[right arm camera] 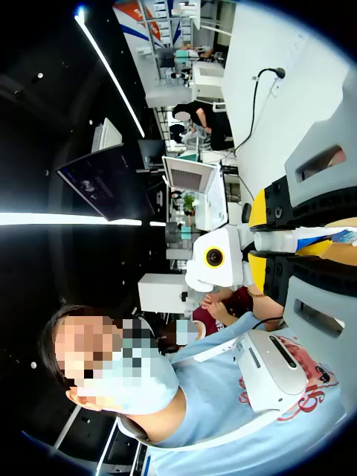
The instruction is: Pick up the toothpaste unscrew the cap squeeze it onto the small board screw the cap back on and return it to the table
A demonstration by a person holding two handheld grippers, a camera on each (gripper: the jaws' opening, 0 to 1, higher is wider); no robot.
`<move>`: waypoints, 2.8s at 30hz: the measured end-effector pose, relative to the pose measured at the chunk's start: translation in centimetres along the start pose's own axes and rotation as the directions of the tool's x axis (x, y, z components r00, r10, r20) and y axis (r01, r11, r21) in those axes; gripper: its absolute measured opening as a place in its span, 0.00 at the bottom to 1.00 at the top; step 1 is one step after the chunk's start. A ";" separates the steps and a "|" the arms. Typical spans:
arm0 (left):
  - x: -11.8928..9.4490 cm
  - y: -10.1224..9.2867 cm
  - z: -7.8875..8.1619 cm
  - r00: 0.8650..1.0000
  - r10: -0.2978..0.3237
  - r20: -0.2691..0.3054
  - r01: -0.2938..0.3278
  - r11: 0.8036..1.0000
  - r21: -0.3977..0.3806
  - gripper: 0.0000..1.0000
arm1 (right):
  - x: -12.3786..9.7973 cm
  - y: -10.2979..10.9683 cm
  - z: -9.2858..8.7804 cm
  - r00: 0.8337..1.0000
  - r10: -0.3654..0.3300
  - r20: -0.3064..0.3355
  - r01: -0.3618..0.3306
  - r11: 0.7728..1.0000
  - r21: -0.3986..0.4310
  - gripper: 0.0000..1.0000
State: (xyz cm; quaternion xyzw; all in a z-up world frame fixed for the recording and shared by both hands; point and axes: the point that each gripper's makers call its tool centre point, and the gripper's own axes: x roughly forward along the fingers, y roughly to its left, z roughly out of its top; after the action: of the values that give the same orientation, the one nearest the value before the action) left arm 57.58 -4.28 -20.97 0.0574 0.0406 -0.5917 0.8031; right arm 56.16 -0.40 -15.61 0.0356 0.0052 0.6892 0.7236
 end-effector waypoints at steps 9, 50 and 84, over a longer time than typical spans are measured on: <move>0.1 1.3 -0.3 0.992 0.126 -0.029 -0.126 0.992 -0.018 0.07 | -0.1 -1.4 -0.3 0.882 -0.470 -0.033 0.460 0.874 -0.156 0.10; 0.0 -0.2 0.0 1.000 -0.005 -0.013 0.005 1.000 0.028 0.08 | 1.4 0.1 0.2 0.999 0.034 0.036 -0.032 0.998 -0.053 0.22; 0.2 1.4 -0.8 0.994 0.104 -0.019 -0.105 0.992 -0.071 0.08 | 0.0 -0.9 -1.7 0.923 -0.384 -0.015 0.377 0.912 -0.158 0.16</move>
State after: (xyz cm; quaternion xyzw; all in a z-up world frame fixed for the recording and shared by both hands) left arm 59.02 -3.92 -21.70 0.0352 0.0651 -0.5465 0.8342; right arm 56.95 -0.36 -17.34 -0.0373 -0.0237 0.5340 0.8443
